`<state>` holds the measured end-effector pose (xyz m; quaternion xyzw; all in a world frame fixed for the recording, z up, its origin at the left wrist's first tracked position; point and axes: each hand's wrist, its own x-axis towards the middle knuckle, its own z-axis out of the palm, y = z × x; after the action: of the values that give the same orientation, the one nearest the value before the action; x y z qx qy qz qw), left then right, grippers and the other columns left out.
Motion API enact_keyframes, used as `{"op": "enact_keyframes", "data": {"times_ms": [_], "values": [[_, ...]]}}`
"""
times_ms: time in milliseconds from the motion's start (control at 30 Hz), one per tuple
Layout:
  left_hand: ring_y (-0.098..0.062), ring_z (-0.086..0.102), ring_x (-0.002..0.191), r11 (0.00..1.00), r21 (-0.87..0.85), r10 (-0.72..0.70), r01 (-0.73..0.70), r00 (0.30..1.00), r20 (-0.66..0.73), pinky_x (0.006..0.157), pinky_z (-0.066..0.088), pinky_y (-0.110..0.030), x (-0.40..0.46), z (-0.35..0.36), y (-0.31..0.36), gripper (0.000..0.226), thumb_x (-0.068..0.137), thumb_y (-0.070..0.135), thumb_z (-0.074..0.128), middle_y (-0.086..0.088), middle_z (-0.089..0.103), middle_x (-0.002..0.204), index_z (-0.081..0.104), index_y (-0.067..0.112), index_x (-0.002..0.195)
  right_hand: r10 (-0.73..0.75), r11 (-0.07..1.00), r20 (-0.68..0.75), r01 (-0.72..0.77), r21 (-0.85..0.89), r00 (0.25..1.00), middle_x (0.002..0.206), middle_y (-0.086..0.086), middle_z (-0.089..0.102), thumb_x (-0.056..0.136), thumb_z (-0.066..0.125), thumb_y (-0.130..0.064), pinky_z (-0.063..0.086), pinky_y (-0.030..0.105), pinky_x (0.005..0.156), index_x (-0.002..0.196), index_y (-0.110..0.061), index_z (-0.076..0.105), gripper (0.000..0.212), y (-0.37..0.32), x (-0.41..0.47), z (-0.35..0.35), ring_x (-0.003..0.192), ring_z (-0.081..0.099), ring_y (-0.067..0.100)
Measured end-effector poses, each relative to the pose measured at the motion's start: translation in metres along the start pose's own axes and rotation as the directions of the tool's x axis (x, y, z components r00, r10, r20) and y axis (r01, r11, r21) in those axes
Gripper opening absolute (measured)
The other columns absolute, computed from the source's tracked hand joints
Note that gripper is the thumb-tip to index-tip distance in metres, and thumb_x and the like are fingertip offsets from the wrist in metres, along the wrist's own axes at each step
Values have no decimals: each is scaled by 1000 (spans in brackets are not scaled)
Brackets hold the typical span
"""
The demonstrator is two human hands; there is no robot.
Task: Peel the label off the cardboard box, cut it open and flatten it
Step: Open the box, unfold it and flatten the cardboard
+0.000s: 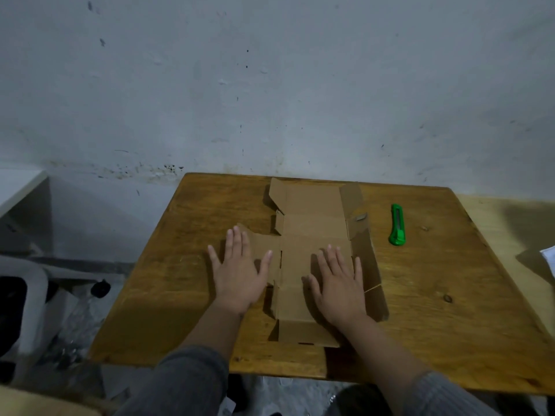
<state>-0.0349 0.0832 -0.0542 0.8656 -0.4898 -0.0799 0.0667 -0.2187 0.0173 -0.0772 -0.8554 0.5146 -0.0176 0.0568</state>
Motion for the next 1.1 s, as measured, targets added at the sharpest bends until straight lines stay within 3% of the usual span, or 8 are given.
{"op": "enact_keyframes", "data": {"times_ms": [167, 333, 500, 567, 633, 733, 833, 1100], "values": [[-21, -19, 145, 986, 105, 127, -130, 991, 40, 116, -9, -54, 19, -2, 49, 77, 94, 62, 9, -7, -16, 159, -7, 13, 151, 63, 992, -10, -63, -109, 998, 160, 7, -4, 97, 15, -48, -16, 52, 112, 150, -19, 7, 61, 28, 32, -17, 146, -14, 23], [-22, -23, 144, 980, 123, 136, -153, 981, 137, 115, -11, -55, 30, 21, 56, 83, 92, 65, 15, -7, -25, 156, -17, 12, 148, 245, 968, 23, -245, 45, 969, 160, 10, -4, 101, 19, -36, -4, 43, 118, 151, -12, 2, 58, 59, 53, -11, 147, -5, 23], [-19, -26, 142, 985, 88, 133, -147, 981, 142, 114, -16, -51, 35, 45, 32, 89, 85, 73, 5, -5, -28, 154, -23, 13, 144, 313, 938, 83, -322, 127, 946, 160, 8, -1, 101, 20, -36, -2, 46, 118, 150, -10, -1, 59, 79, 64, 9, 148, -4, 20], [-17, -20, 143, 984, 61, 163, -169, 983, 88, 115, -13, -49, 34, 54, 25, 90, 83, 74, 2, -4, -19, 157, -17, 13, 146, 329, 930, 46, -332, 157, 943, 160, 7, 3, 101, 21, -37, -2, 47, 118, 150, -9, 2, 59, 84, 71, 14, 148, -2, 20], [-20, 0, 147, 976, 56, 213, -211, 976, -37, 117, 0, -52, 31, 61, 22, 88, 87, 73, 10, -7, 5, 159, 6, 10, 150, 347, 914, -37, -329, 236, 937, 159, 8, 11, 101, 26, -35, 2, 44, 119, 150, -9, 9, 59, 86, 82, 15, 147, 5, 21], [-24, 23, 144, 967, 31, 256, -254, 957, -134, 115, 15, -55, 31, 68, 21, 84, 89, 68, 26, -11, 29, 152, 33, 5, 145, 392, 842, -165, -280, 461, 905, 149, 12, 37, 99, 38, -30, 29, 41, 113, 148, -11, 23, 55, 88, 106, 10, 138, 33, 27], [-22, 23, 144, 971, 34, 238, -236, 960, -144, 115, 16, -54, 29, 69, 22, 85, 87, 68, 31, -10, 30, 153, 35, 6, 145, 486, 709, -140, -296, 640, 863, 123, 16, 62, 96, 48, -28, 47, 36, 86, 142, -13, 39, 49, 89, 136, -10, 111, 58, 32], [-18, 14, 146, 985, 38, 174, -171, 978, -113, 117, 11, -50, 36, 69, 24, 91, 83, 74, 30, -5, 21, 156, 26, 10, 148, 541, 507, 25, -350, 788, 841, 116, 13, 68, 92, 58, -16, 42, 21, 77, 130, -18, 56, 38, 97, 184, -39, 104, 64, 24]]}}
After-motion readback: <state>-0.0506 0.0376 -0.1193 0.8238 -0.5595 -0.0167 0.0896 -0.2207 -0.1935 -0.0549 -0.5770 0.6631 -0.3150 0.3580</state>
